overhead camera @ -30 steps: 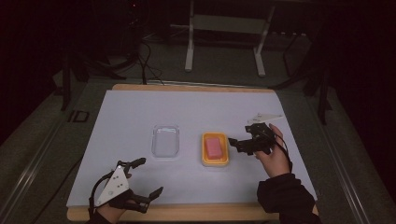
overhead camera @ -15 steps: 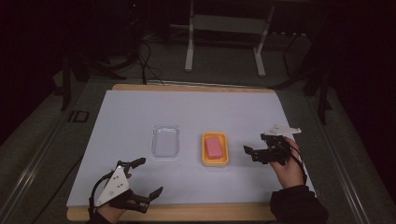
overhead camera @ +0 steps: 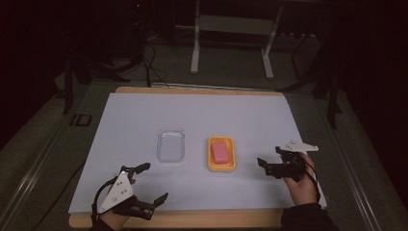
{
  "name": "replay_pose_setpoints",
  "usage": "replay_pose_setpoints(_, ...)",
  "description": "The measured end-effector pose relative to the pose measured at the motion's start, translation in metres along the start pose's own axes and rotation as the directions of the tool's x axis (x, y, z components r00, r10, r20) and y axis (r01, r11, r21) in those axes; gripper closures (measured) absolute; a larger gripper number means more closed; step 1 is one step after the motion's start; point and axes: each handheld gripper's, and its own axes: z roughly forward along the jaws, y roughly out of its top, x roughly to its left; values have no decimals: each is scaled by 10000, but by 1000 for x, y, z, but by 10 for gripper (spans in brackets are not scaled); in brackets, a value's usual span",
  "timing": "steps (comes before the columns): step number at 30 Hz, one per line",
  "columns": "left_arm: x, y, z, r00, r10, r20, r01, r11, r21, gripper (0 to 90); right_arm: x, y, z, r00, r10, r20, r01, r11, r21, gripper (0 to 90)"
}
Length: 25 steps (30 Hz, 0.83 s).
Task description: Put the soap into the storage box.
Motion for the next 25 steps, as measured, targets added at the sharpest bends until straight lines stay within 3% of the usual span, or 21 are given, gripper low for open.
replay_pose_setpoints(9, 0, 1, 0, 10000, -3, 16, 3, 10000, -19, 6, -9, -18, -4, 9989, 375, 264, -378, 9992, 113, 137)
replay_pose_setpoints(25, 1, 1, 0, 9999, -24, 101, 24, 10000, -14, 6, -9, -20, 5, 9998, 189, 50, -190, 9996, 189, 136)
